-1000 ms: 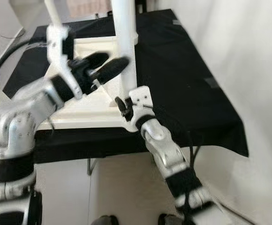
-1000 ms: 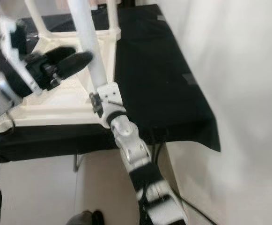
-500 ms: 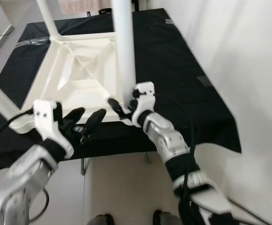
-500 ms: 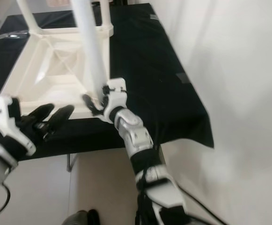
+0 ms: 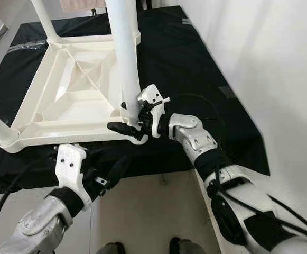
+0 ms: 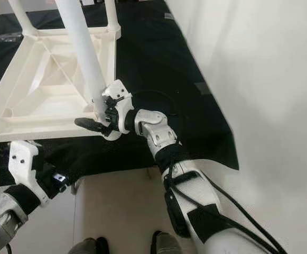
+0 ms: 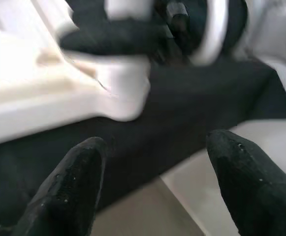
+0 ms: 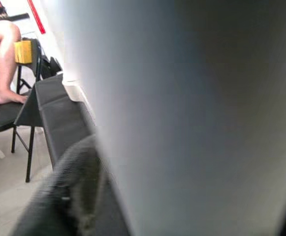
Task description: Building children table
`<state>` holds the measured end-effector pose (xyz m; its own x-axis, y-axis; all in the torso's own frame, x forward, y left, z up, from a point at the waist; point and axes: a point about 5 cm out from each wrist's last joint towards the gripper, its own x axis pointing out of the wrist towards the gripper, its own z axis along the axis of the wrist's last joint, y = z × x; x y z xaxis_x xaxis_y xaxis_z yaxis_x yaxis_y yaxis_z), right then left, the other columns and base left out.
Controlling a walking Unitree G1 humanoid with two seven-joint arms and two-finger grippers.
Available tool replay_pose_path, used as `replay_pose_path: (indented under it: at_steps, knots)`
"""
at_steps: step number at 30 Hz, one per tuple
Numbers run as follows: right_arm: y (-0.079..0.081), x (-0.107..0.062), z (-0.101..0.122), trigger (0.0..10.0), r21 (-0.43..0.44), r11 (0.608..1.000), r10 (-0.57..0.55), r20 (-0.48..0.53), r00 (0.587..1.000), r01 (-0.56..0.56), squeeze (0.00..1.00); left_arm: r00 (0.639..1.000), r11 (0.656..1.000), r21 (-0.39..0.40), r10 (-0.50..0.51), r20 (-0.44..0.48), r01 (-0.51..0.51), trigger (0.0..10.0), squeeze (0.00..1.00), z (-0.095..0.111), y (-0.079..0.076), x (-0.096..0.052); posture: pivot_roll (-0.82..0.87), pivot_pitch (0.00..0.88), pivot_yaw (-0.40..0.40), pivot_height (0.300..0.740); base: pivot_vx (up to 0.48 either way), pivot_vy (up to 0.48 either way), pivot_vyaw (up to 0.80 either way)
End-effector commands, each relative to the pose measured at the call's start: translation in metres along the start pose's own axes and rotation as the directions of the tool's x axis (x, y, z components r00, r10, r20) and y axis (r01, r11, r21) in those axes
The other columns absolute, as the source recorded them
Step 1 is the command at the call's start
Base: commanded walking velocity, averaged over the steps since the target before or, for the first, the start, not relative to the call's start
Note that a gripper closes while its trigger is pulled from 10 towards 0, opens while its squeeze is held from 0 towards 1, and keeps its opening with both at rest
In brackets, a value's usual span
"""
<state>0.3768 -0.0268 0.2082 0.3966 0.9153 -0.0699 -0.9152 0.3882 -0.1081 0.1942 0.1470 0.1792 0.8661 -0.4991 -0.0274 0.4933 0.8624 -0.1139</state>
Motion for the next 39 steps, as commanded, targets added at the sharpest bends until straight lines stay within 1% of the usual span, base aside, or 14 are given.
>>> replay_pose_path:
  at_steps: [1,7,13,14,15,16,19,20,22,32,33,36,37,39]
  knots:
    - [0.004,0.007,0.003,0.0,-0.022,0.999,0.031,0.004,1.000,-0.031,0.00,1.000,1.000,-0.007,-0.019,-0.021,0.019,10.0,0.00,-0.007,-0.006,-0.003,0.07,0.131,-0.010,0.740,0.000,0.000,0.00]
    - [-0.006,-0.001,0.005,0.0,-0.041,0.999,-0.010,-0.005,1.000,0.010,0.00,0.997,0.995,-0.075,-0.063,-0.052,0.059,10.0,0.00,-0.024,-0.020,-0.005,0.06,0.114,-0.003,0.740,0.000,0.000,0.00]
    - [-0.024,-0.018,0.000,0.0,-0.047,0.984,-0.171,-0.034,0.985,0.169,0.00,0.999,0.998,-0.064,-0.008,-0.031,0.006,10.0,0.00,-0.029,-0.013,0.005,0.03,0.090,-0.011,0.740,0.000,0.000,0.00]
    - [-0.036,-0.029,-0.007,0.0,-0.018,0.934,-0.357,-0.056,0.932,0.357,0.00,1.000,0.998,-0.052,0.019,-0.015,-0.020,10.0,0.00,-0.029,-0.006,0.009,0.01,0.078,-0.018,0.740,0.000,0.000,0.00]
    - [-0.036,-0.029,-0.007,0.0,-0.018,0.934,-0.357,-0.056,0.932,0.357,0.00,1.000,0.998,-0.052,0.019,-0.015,-0.020,10.0,0.00,-0.029,-0.006,0.009,0.01,0.078,-0.018,0.740,0.000,0.000,0.00]
    - [-0.051,-0.049,-0.020,0.0,0.014,0.750,-0.658,-0.088,0.748,0.662,0.00,0.999,0.998,-0.037,0.041,0.003,-0.041,10.0,0.00,-0.029,0.001,0.013,-0.02,0.065,-0.016,0.740,0.000,0.000,0.00]
    - [-0.013,-0.049,-0.053,0.0,0.072,0.684,-0.717,-0.121,0.687,0.726,0.00,0.998,0.998,-0.026,0.063,0.026,-0.063,10.0,0.00,-0.028,0.007,0.021,-0.03,0.049,0.003,0.740,0.000,0.000,0.00]
    - [0.009,-0.044,-0.062,0.0,0.090,0.710,-0.689,-0.121,0.715,0.699,0.00,0.997,0.996,-0.045,0.072,0.032,-0.071,10.0,0.00,-0.029,0.010,0.024,-0.06,0.023,0.021,0.740,0.000,0.000,0.00]
    - [0.020,-0.038,-0.066,0.0,0.082,0.747,-0.651,-0.109,0.751,0.659,0.00,0.996,0.994,-0.077,0.077,0.038,-0.074,10.0,0.00,-0.029,0.011,0.028,-0.06,0.000,0.024,0.740,0.000,0.000,0.00]
    - [0.001,-0.031,-0.068,0.0,0.071,0.726,-0.671,-0.143,0.728,0.684,0.00,0.993,0.991,-0.091,0.104,0.059,-0.098,10.0,0.00,-0.035,0.011,0.041,-0.04,0.000,0.007,0.740,0.000,0.000,0.00]
    - [0.003,-0.030,-0.067,10.0,0.075,0.742,-0.651,-0.154,0.743,0.666,0.00,0.989,0.989,-0.096,0.121,0.083,-0.113,10.0,0.00,-0.034,0.015,0.042,-0.04,0.000,0.004,0.740,0.000,0.000,0.00]
    - [0.004,-0.028,-0.067,10.0,0.079,0.754,-0.636,-0.160,0.755,0.652,0.00,0.987,0.988,-0.100,0.130,0.099,-0.120,10.0,0.00,-0.033,0.017,0.043,-0.04,0.000,0.004,0.740,0.000,0.000,0.00]
    - [0.008,-0.022,-0.060,10.0,0.121,0.822,-0.543,-0.126,0.830,0.557,1.00,0.985,0.988,-0.097,0.131,0.116,-0.120,10.0,0.00,-0.032,0.019,0.044,-0.03,0.000,0.001,0.740,0.000,0.000,0.00]
    - [0.012,-0.019,-0.053,10.0,0.149,0.861,-0.479,-0.090,0.873,0.487,1.00,0.984,0.989,-0.093,0.130,0.125,-0.119,10.0,0.00,-0.032,0.019,0.044,-0.02,0.000,0.002,0.740,0.000,0.000,0.00]
